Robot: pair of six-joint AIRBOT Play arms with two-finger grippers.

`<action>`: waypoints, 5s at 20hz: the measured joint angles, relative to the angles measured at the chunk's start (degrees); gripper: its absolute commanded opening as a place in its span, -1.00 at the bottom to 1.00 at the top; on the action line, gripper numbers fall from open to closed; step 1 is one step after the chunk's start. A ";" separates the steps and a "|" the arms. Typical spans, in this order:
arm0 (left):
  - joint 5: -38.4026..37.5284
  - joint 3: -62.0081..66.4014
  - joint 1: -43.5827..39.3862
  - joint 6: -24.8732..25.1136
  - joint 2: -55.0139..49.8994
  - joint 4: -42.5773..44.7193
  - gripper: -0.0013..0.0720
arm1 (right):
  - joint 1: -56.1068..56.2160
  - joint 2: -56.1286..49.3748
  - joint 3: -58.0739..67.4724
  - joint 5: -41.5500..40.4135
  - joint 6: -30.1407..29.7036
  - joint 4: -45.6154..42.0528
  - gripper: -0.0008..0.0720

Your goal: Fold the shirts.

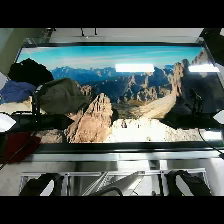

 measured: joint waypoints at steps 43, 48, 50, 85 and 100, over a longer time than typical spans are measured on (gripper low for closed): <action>-9.31 64.19 13.31 3.02 -67.89 3.08 -0.91 | 0.00 -16.37 0.48 -6.93 -3.69 0.46 0.73; -15.41 60.96 0.90 3.39 -55.76 -5.86 -0.91 | 0.00 -16.17 3.58 -7.54 -8.33 1.70 0.73; -16.44 54.07 -5.46 3.48 -50.38 -6.91 -0.91 | 0.00 -15.65 4.46 -7.54 -9.31 1.90 0.73; 2.27 18.03 -15.41 6.32 -50.21 -11.37 -0.91 | 10.86 -36.33 -1.70 -11.82 -28.24 15.06 -0.92; -2.82 39.36 -9.20 3.39 -11.23 -12.11 -0.91 | 6.78 -8.48 39.78 -2.80 -32.02 21.31 -0.92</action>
